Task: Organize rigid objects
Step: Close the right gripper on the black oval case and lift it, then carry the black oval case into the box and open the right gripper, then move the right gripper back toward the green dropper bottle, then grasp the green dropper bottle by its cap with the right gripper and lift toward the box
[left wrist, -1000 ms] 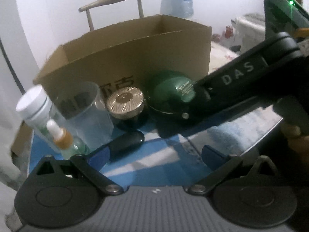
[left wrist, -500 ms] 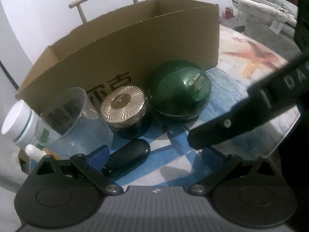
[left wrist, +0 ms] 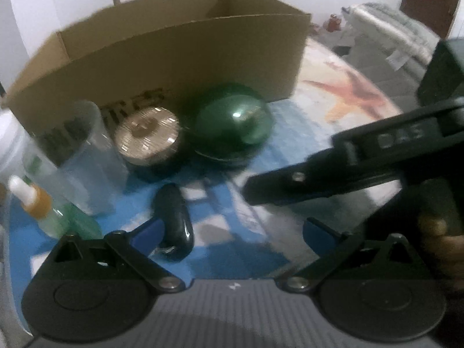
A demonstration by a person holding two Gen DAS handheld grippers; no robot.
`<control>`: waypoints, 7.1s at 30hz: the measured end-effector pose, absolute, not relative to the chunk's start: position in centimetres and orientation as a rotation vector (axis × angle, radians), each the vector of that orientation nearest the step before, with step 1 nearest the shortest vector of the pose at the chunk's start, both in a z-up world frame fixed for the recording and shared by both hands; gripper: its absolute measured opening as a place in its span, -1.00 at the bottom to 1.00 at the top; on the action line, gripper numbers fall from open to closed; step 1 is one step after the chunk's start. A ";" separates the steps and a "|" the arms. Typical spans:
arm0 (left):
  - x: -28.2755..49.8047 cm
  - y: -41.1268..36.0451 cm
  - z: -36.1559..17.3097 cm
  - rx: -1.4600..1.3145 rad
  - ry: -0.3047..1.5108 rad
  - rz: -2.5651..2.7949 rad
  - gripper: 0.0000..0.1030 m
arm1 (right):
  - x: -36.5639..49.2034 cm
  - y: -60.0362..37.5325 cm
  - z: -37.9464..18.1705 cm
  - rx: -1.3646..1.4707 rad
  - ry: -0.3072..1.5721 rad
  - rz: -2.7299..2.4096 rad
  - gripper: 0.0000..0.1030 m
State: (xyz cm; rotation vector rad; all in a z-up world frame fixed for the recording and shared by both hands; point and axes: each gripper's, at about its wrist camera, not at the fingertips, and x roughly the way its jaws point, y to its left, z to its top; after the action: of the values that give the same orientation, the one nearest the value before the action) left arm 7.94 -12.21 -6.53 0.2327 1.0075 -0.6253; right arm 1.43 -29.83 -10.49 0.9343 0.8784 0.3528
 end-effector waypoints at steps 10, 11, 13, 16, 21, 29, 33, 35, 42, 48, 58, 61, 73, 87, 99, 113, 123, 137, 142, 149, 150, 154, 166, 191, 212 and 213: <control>7.9 -10.6 -6.1 0.127 1.012 -0.578 0.75 | 1.6 -28.8 -10.0 0.915 0.876 0.366 -0.21; 8.0 -10.5 -6.0 0.123 1.010 -0.576 0.69 | 1.8 -28.6 -10.0 0.905 0.878 0.370 -0.21; 8.1 -10.2 -5.9 0.109 1.011 -0.573 0.61 | 2.4 -28.1 -9.8 0.884 0.883 0.382 -0.21; 7.9 -9.4 -5.5 0.096 1.002 -0.567 0.59 | 3.2 -27.7 -9.7 0.869 0.890 0.396 -0.22; 7.8 -8.6 -5.2 0.140 0.967 -0.523 0.59 | 4.0 -27.1 -10.1 0.893 0.909 0.414 -0.22; 9.4 -8.6 -6.9 0.168 1.015 -0.489 0.32 | 5.3 -25.7 -11.1 0.929 0.946 0.440 -0.32; 9.3 -8.8 -6.9 0.183 1.001 -0.503 0.28 | 5.7 -25.3 -11.2 0.926 0.950 0.439 -0.38; 9.1 -8.9 -6.7 0.180 1.001 -0.520 0.12 | 5.9 -25.2 -11.4 0.929 0.956 0.442 -0.42; 7.9 -9.7 -6.9 0.223 0.992 -0.552 0.09 | 5.6 -25.4 -11.8 0.941 0.968 0.452 -0.45; 7.3 -10.3 -6.9 0.269 0.974 -0.552 0.04 | 5.0 -26.3 -12.5 1.045 0.937 0.497 -0.45; 7.2 -9.8 -6.7 0.251 0.961 -0.533 -0.44 | 5.3 -26.0 -12.0 1.020 0.914 0.510 -0.46; 7.0 -9.8 -6.6 0.243 0.958 -0.533 -0.58 | 5.3 -26.2 -12.0 1.005 0.917 0.485 -0.49; 5.8 -10.1 -0.5 0.290 0.801 -0.512 -0.63 | 4.4 -26.1 -8.1 0.923 0.846 0.475 -0.57; 20.2 -10.5 7.7 0.324 0.845 -0.498 -0.61 | 15.6 -27.3 3.8 0.717 0.746 0.595 -0.55; 32.5 -10.6 0.2 0.281 1.274 -0.422 -0.61 | 29.6 -28.2 -5.8 0.872 1.208 0.556 -0.53; 30.1 -8.3 3.9 0.194 1.179 -0.410 -0.15 | 30.0 -28.3 -4.8 0.885 1.201 0.538 -0.07; 20.4 -5.6 11.2 0.076 0.901 -0.474 0.18 | 21.6 -32.5 1.8 0.893 0.959 0.595 -0.02; 7.2 -4.5 6.0 0.172 0.660 -0.334 0.71 | 9.0 -28.3 5.3 0.532 0.773 0.737 0.02; 7.5 -4.5 1.5 0.149 0.756 -0.295 0.67 | 7.8 -23.1 4.4 0.379 0.775 0.784 0.01; 8.2 -3.4 -2.1 0.169 0.789 -0.284 0.30 | 7.3 -17.4 3.4 0.196 0.774 0.796 -0.14; 8.4 -3.4 -2.6 0.175 0.794 -0.281 0.26 | 7.4 -16.8 3.2 0.182 0.780 0.792 -0.16; 8.9 -3.4 -3.6 0.206 0.784 -0.293 0.22 | 8.2 -15.0 2.2 0.144 0.807 0.773 -0.30; 9.8 -3.9 -5.4 0.258 0.794 -0.331 -0.15 | 10.6 -12.7 0.4 0.050 0.818 0.752 -0.61; 6.2 -3.7 5.0 0.299 0.662 -0.270 -0.32 | 7.0 -14.1 7.5 0.103 0.671 0.862 -0.77; 31.7 -11.9 6.1 0.279 0.913 -0.495 -0.36 | 26.8 -24.6 10.9 0.287 0.744 0.610 -0.80; 32.8 -12.1 5.2 0.275 0.940 -0.491 -0.36 | 28.3 -25.2 9.9 0.311 0.771 0.601 -0.80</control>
State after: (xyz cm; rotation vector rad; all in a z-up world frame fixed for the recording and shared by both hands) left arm 32.81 -12.15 5.17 0.2754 0.9397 -0.4913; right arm 28.27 -25.20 9.85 0.3108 0.7714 0.6013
